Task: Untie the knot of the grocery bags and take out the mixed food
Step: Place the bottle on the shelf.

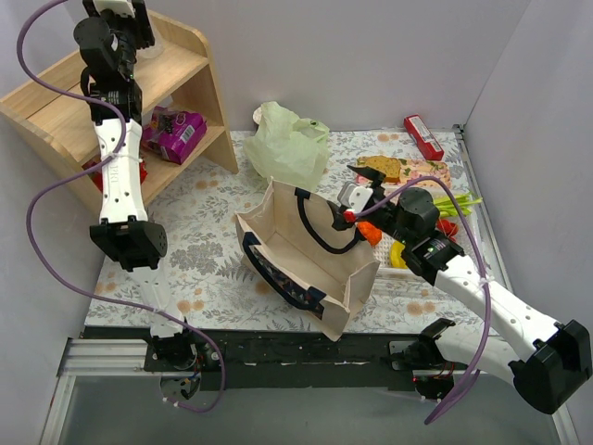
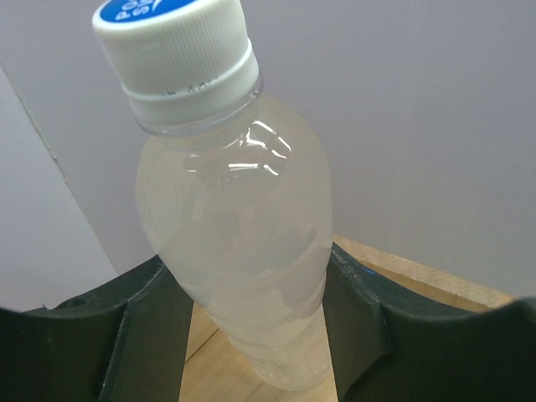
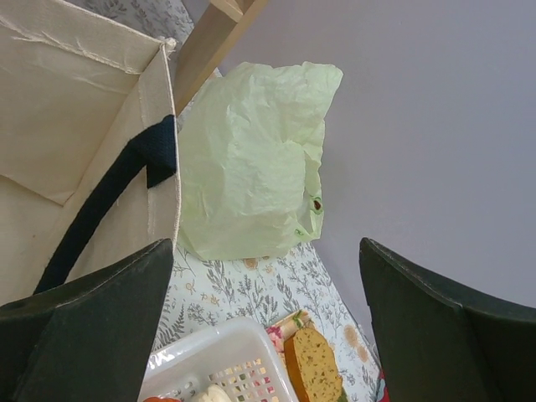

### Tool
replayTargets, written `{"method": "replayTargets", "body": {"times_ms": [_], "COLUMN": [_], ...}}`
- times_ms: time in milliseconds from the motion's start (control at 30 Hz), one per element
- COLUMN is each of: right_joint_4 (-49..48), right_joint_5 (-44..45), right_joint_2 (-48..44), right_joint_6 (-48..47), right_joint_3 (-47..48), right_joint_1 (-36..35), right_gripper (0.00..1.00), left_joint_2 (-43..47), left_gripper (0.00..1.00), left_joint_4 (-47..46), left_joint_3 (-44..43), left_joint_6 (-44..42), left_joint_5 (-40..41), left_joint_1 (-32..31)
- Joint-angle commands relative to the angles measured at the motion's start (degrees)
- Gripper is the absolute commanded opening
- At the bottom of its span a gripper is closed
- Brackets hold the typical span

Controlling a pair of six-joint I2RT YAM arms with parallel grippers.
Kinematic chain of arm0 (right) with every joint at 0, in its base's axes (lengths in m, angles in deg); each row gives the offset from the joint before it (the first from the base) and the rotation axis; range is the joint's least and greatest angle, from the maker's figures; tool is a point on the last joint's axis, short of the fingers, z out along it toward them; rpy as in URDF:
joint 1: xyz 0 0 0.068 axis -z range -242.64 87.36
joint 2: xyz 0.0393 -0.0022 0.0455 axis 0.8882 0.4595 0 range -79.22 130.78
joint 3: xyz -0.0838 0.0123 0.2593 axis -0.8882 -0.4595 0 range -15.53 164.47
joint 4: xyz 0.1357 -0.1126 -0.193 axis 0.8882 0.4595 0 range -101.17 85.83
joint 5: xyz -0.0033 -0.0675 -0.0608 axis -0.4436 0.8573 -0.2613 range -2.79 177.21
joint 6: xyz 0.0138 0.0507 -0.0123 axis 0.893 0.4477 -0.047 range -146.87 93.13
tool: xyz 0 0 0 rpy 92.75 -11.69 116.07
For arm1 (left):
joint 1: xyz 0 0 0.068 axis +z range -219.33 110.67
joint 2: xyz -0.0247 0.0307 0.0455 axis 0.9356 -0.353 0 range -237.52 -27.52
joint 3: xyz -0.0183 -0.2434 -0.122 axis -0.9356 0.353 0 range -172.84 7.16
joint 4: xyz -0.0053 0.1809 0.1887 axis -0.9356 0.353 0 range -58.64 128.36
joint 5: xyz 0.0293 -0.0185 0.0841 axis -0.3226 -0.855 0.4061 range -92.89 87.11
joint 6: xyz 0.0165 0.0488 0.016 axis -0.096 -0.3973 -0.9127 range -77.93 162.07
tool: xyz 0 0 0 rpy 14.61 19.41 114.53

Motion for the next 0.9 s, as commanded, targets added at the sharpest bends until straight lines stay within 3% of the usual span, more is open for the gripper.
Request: {"method": "replayTargets", "body": {"times_ms": [0, 33, 167, 367, 400, 467, 600, 733, 867], "right_joint_4": [0.23, 0.41, 0.67, 0.41, 0.41, 0.24, -0.12, 2.94, 20.23], "right_joint_5": [-1.14, -1.06, -0.88, -1.32, -1.41, -1.67, -1.67, 1.66, 5.61], "right_joint_2": [-1.46, -1.64, -2.17, -2.43, -2.34, -2.34, -2.25, -1.64, 4.85], "right_joint_6": [0.41, 0.33, 0.06, -0.03, 0.06, 0.15, 0.41, 6.98, 13.13], "right_joint_3": [-0.43, -0.52, -0.96, -1.49, -1.40, -1.40, -1.22, 2.45, 20.68], "right_joint_1": [-0.38, -0.38, -0.38, -0.38, -0.38, -0.38, -0.38, -0.38, -0.30], "right_gripper": [0.98, 0.98, 0.98, 0.98, 0.98, 0.98, 0.98, 0.98, 0.98], "left_joint_2": [-1.59, -1.59, -0.63, 2.97, 3.42, 5.34, 8.16, 14.83, 23.80], "left_gripper": [0.05, 0.09, 0.56, 0.79, 0.90, 0.98, 0.98, 0.98, 0.98], "left_joint_4": [-2.56, -2.65, -3.88, -4.23, -4.32, -5.46, -5.82, -7.04, -14.24], "left_joint_3": [-2.68, -2.68, -1.02, 1.54, 2.67, 4.60, 6.90, 12.67, 22.88], "left_joint_6": [0.96, 0.52, -0.45, -0.80, -1.24, -1.77, -1.59, -3.60, -5.72], "left_joint_5": [-4.31, -4.75, -3.88, -2.64, -2.73, -2.73, -0.54, 2.01, 4.83], "left_joint_1": [-0.27, -0.27, -0.27, -0.27, -0.18, -0.18, -0.18, -0.27, -0.18]}}
